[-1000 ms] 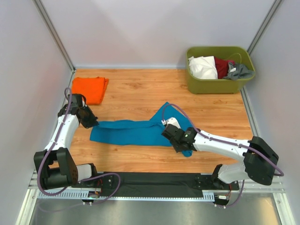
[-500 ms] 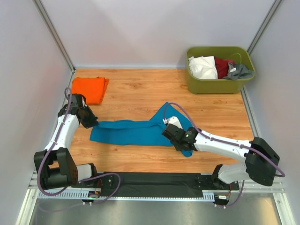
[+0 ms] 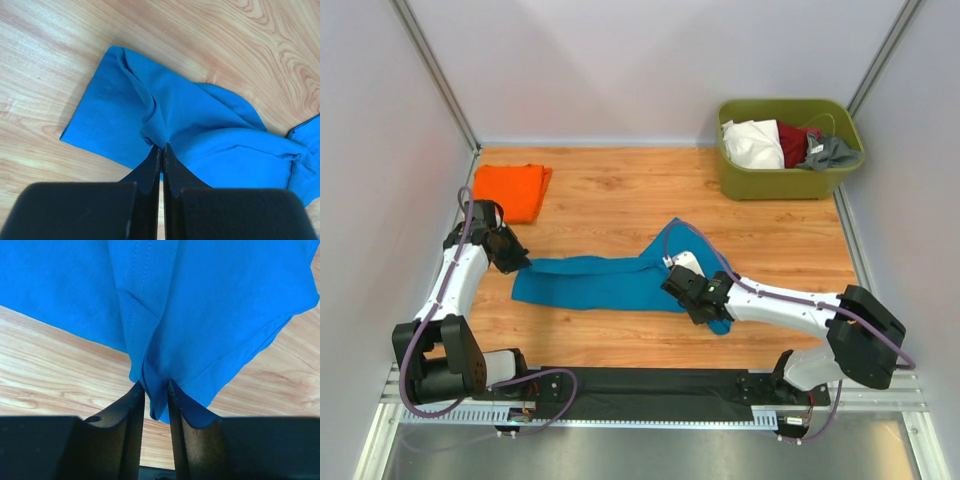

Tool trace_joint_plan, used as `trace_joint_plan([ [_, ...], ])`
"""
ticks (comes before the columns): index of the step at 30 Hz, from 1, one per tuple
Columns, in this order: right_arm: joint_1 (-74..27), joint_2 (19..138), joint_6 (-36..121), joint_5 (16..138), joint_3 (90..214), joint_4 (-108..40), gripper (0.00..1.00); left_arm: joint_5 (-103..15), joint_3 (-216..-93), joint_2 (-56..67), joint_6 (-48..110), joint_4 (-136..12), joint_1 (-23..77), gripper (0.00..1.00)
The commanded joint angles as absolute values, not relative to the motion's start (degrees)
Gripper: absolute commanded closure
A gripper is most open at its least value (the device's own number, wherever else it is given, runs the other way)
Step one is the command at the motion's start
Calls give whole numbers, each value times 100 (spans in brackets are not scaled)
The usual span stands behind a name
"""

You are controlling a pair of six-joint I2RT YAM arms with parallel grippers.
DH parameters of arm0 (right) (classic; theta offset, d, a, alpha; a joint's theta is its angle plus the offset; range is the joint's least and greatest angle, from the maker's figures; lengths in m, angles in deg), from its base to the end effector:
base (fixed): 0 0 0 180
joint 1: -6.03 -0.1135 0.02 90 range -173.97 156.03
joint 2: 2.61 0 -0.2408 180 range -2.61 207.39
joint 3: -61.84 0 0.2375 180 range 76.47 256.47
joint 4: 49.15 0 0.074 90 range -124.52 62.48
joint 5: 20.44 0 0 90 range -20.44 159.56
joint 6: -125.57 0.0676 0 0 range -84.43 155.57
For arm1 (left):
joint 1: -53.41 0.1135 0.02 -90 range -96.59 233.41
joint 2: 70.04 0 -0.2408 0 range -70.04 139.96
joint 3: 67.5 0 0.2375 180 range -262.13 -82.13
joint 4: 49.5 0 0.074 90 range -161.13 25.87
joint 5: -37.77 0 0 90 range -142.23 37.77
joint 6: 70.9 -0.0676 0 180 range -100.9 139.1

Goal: Fold and stack the t-shirts
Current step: Flatten the tshirt out

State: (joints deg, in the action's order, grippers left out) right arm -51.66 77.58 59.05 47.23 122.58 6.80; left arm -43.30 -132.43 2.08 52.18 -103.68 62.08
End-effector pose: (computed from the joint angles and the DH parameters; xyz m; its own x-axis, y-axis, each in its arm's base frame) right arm 0.1486 0.1869 0.1396 -0.7655 -0.5209 -0.3777 -0.4640 0.8536 -0.2368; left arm 0.2479 0.0272 0.1894 -0.6859 -0.6500 -0.3271 -0.5368 0.7555 -0.3757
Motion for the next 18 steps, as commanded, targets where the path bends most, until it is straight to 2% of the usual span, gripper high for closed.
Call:
trace_joint_plan([
  [1,-5171,7773,5947,4425,12366,618,75,-4300,-13319,194,5118,-10245,6229,100],
  [6,-5154,7571,5974,4346,12393,714,77,-4265,-13310,238,5118,-10219,6229,100],
  [12,-5040,7456,6009,4363,12358,758,86,-4256,-13310,282,5127,-10175,6229,100],
  [16,-4987,7562,5983,4354,12410,776,100,-4274,-13328,300,5135,-10166,6229,100],
  [18,-4987,7606,5947,4328,12445,785,100,-4265,-13328,308,5153,-10175,6229,100],
])
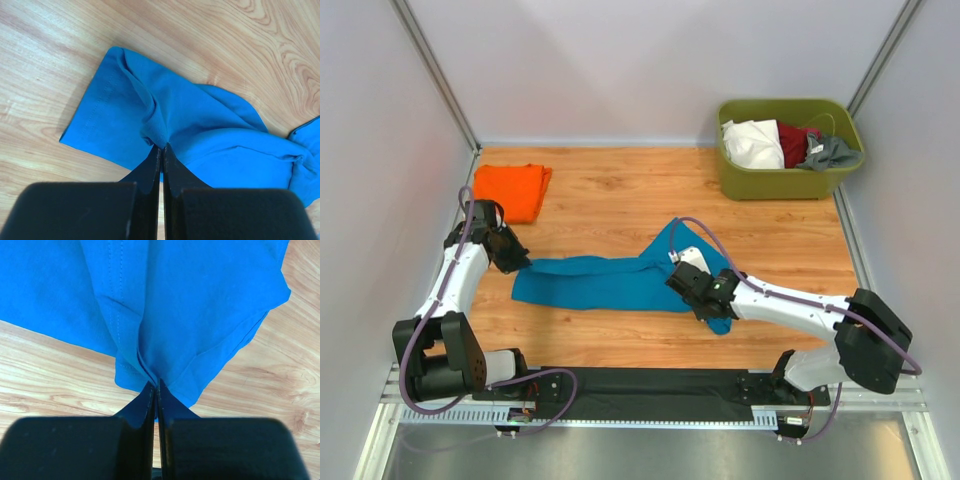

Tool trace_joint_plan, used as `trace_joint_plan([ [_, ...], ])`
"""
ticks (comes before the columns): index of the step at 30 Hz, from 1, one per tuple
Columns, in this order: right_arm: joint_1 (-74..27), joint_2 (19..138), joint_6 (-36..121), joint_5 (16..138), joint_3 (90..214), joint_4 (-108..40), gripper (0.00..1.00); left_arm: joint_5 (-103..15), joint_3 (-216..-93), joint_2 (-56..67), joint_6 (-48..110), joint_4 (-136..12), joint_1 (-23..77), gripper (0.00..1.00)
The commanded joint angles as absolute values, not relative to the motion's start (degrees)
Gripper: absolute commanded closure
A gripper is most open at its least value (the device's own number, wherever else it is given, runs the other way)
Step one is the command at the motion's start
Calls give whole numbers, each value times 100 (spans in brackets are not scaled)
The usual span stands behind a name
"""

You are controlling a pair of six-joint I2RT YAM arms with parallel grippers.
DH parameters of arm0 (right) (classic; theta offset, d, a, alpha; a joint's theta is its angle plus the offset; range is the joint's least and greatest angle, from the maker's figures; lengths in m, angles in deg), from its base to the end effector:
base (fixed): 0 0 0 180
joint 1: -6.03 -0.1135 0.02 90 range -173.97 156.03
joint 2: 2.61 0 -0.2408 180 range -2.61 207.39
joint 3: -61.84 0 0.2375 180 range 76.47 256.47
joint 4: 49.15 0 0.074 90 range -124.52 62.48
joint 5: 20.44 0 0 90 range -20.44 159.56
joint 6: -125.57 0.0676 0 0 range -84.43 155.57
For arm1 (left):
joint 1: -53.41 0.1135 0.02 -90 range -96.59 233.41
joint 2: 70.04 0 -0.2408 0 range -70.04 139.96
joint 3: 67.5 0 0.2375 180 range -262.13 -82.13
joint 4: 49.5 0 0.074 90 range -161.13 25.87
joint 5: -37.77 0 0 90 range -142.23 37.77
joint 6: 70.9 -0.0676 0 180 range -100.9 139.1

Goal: Fold and stack the t-shirts
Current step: Flatten the tshirt out

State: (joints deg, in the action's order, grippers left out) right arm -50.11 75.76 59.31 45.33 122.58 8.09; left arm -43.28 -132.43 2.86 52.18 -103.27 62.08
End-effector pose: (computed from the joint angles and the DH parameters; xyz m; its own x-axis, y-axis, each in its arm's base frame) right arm 0.1530 0.1782 0.1465 -0.7732 -0.4934 -0.3984 -0.4220 0.8692 -0.2576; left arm 0.2498 0.0274 0.1867 -0.6881 -0.6503 -0.3219 -0.5390 0.7551 -0.3732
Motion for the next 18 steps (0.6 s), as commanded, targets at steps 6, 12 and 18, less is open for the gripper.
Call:
trace_joint_plan([
  [6,-4943,7553,5842,4310,12525,706,100,-4642,-13433,378,5293,-10517,6229,83],
  [12,-4934,7764,5859,4372,12534,706,100,-5100,-13363,317,5706,-10676,6229,41],
  [18,-4934,7781,5868,4416,12542,635,100,-5425,-13434,457,5917,-10667,6229,21],
])
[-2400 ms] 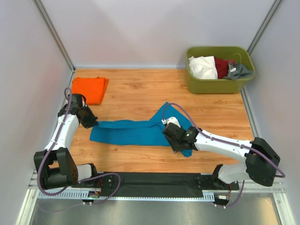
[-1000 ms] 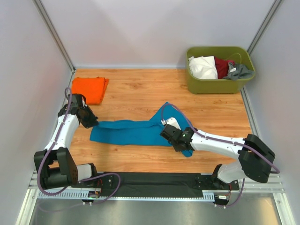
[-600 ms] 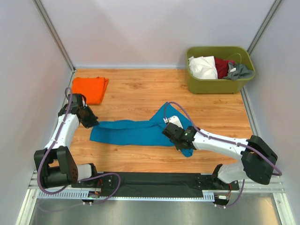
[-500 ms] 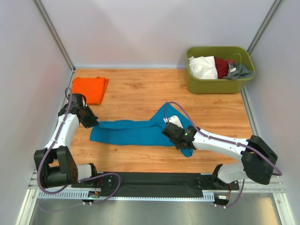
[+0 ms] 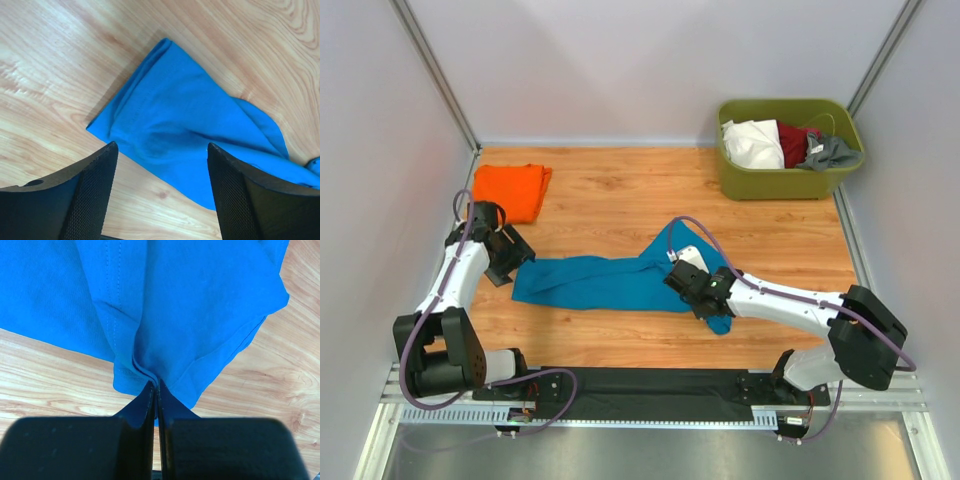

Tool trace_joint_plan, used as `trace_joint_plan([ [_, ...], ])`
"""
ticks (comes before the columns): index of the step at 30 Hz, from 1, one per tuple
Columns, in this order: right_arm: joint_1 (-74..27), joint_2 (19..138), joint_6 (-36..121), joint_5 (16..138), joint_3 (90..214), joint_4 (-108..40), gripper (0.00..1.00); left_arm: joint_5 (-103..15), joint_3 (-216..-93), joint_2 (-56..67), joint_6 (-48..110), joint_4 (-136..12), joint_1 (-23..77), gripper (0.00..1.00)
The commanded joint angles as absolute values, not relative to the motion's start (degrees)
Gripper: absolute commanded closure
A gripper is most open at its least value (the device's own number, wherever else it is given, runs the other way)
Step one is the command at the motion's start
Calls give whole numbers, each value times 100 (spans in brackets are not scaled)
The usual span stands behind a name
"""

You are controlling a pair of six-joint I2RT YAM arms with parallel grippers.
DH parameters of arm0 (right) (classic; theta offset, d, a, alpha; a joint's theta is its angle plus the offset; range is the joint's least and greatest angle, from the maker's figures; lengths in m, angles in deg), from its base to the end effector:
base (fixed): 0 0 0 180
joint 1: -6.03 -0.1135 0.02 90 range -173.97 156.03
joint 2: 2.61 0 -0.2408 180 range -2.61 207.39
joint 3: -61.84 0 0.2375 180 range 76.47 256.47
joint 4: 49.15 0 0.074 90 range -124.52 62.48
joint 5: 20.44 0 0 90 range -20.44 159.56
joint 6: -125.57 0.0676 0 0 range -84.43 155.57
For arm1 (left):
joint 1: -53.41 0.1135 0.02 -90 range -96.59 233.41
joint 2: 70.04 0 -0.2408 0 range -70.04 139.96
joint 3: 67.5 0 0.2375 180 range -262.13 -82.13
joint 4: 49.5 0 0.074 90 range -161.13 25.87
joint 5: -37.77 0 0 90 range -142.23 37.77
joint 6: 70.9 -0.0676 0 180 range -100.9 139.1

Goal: Fold and stack the t-shirts
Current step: Flatten the tshirt out

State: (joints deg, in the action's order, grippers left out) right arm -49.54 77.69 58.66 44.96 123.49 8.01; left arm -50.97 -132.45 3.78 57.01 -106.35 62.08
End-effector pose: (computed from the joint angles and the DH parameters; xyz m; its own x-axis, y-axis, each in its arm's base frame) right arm 0.1576 0.1801 0.1436 -0.7757 -0.5010 -0.3838 -0.4218 0.8639 -0.2751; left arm 0.2432 0.0356 0.1791 -0.6239 -0.7165 -0.3121 -0.6655 0.6964 -0.2685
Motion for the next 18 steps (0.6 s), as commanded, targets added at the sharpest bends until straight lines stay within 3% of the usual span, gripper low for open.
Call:
trace_joint_plan([
  [1,-4934,7790,5859,4407,12551,644,100,-5469,-13416,466,5935,-10641,6229,21],
  [9,-4925,7817,5842,4433,12542,714,100,-5671,-12645,-191,6707,-10957,6229,19],
  [18,-4908,7781,5684,4548,12525,688,100,-4766,-10974,-1844,8536,-9227,6229,20],
])
